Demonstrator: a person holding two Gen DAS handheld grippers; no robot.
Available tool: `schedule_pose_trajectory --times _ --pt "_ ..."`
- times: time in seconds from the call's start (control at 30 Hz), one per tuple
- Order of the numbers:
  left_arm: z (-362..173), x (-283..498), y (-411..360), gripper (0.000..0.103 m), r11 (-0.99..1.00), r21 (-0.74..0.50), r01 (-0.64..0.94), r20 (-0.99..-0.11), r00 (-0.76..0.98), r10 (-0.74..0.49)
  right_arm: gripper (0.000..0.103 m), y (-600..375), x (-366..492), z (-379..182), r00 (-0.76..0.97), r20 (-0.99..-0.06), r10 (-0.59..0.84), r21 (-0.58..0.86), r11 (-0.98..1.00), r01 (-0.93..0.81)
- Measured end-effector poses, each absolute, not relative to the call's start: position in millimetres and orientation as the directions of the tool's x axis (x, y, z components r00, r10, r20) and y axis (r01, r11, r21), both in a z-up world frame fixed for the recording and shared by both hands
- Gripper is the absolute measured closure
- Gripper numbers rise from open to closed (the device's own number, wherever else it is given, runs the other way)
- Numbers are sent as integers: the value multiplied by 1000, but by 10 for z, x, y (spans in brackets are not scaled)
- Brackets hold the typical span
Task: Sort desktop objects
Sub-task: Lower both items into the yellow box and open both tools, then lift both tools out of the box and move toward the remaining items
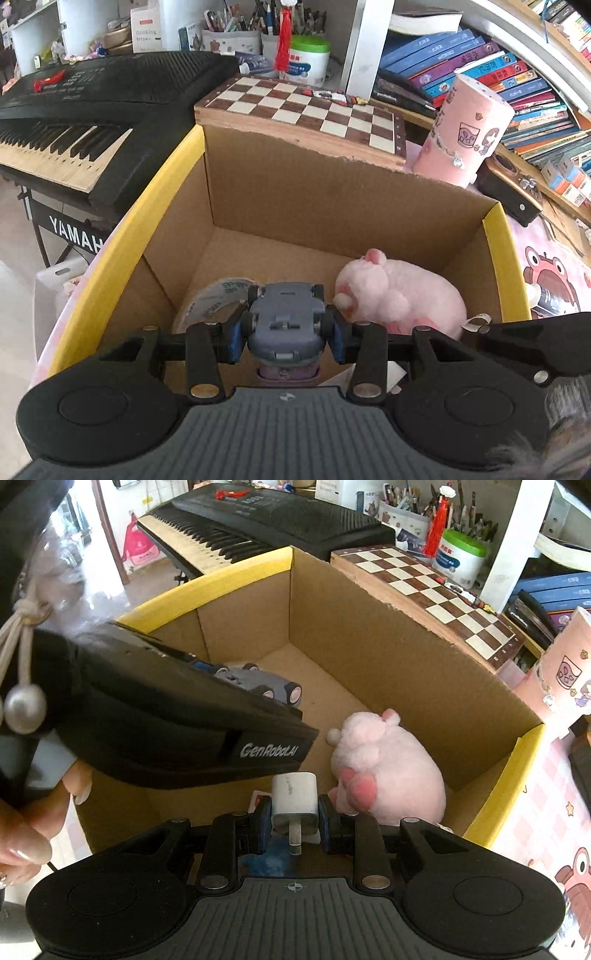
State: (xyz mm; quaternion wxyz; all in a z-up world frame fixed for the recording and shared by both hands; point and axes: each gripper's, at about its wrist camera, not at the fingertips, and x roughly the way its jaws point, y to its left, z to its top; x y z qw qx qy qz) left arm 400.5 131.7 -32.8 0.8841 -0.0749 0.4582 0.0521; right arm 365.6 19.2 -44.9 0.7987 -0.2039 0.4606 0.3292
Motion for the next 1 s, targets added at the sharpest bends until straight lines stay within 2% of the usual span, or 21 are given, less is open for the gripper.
schedule_pose_trajectory --times 0.03,0.1,0.27,0.43,0.63,0.77,1.0 --pt "-308 3988 1320 49 983 -86 -162 -811 585 26 76 178 3641 -426 369 -864 343 -23 706 -708" --pt "-253 3946 1323 39 983 -82 -165 -792 610 36 76 143 3596 -387 380 -861 339 -25 717 -697" --pt "-41 3724 1313 35 986 -79 -144 -730 682 41 76 4 3375 -163 444 -822 357 -31 750 -660" --pt "291 3371 1268 18 991 -85 -100 -630 776 24 75 -195 3092 148 548 -738 394 -24 796 -604" --pt "609 2829 1296 15 987 -125 -106 -530 847 24 74 -515 2704 470 682 -624 381 -2 872 -490" --pt "700 2425 1297 12 988 -93 -124 -481 874 65 74 -734 2405 554 774 -543 324 3 923 -384" --pt "706 1735 1349 9 983 -105 -149 -449 889 87 74 -984 1825 547 839 -493 229 53 971 -233"
